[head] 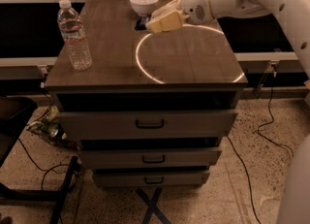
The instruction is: Move rxbar blueberry near water bottle
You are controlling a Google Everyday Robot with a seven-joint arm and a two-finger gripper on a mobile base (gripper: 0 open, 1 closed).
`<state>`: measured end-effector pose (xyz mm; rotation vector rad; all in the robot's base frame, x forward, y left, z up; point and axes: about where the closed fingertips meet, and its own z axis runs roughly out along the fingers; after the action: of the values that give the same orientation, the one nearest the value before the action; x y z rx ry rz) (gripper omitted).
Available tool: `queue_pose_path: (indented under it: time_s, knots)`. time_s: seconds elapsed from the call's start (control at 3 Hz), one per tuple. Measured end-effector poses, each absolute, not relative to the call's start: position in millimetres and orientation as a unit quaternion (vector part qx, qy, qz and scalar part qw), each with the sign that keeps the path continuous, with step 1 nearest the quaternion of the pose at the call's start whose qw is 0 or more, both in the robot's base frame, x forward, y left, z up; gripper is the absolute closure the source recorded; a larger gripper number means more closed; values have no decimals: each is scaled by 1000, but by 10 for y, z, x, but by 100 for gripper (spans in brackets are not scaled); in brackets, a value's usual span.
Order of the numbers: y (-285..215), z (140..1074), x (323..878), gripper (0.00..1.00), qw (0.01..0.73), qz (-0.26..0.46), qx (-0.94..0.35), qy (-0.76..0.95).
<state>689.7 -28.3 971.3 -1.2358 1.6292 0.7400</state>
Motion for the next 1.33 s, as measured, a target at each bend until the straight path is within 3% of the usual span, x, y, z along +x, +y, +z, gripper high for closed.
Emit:
queue_pose_path:
  time_s: [1.0, 1.33]
  knots:
    - [639, 8651, 7196, 98, 377, 344, -522, 684]
    - [652, 8644, 7189, 75, 376, 345, -522, 683]
